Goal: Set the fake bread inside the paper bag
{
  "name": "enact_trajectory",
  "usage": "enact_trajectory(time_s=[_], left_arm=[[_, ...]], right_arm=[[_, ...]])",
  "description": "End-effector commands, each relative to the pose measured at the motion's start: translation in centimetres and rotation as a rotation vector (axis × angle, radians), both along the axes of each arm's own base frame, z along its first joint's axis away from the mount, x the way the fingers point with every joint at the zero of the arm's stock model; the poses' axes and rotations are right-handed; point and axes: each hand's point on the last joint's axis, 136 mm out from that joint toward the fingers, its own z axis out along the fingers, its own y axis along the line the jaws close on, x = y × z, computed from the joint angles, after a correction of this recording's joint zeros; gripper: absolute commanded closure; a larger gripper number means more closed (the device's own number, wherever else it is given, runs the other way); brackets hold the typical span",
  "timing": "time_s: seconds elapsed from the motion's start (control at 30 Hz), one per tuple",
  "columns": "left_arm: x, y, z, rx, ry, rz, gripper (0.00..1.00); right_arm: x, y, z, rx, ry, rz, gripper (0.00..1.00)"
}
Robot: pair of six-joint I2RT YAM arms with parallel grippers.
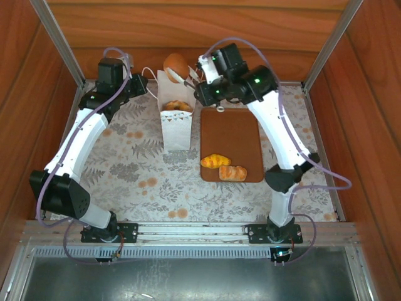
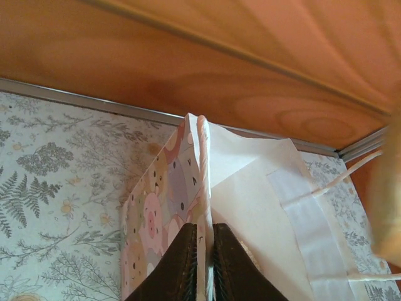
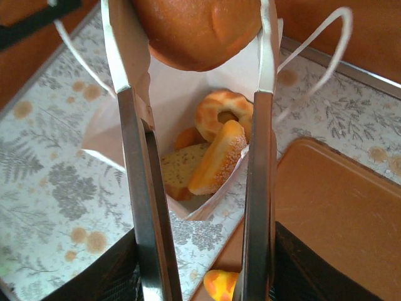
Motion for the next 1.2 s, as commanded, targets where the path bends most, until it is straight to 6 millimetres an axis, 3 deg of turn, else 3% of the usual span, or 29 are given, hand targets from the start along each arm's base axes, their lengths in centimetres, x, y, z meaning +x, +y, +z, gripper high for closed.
enact_trajectory(time_s=[0.0,0.27,0.57,0.83,1.03,1.17], left_arm=[[0.3,0.2,-0.2,0.015,0.006,-0.003,0.86],[0.6,0.2,-0.3,0.014,0.008,-0.006,0.86],[0.7,0.2,-0.3,0.017,0.006,-0.007,0.86],[0.6,0.1,-0.3,0.012,0.009,-0.013,0.86],[0.7,0.0,-0.4,-0.003,0.018,-0.016,0.85],[0.6,0.2,-0.4,-0.022,0.026,-0.014,0.8]], right_arm=[[0.0,-0.2,-0.4,-0.074,-0.026,0.013,0.5],[1.4,-0.1,-3.7,-0.17,0.006,-0.001,0.46],[2.3,0.0,-4.3,-0.191,-0.009,-0.018,0.36],[1.5,-0.2,-2.0,-0.137,-0.044,-0.011,0.36],[-0.2,-0.8,0.8,-0.069,-0.084,0.014,0.38],[-1.6,-1.8,2.6,-0.038,-0.112,0.021,0.38]])
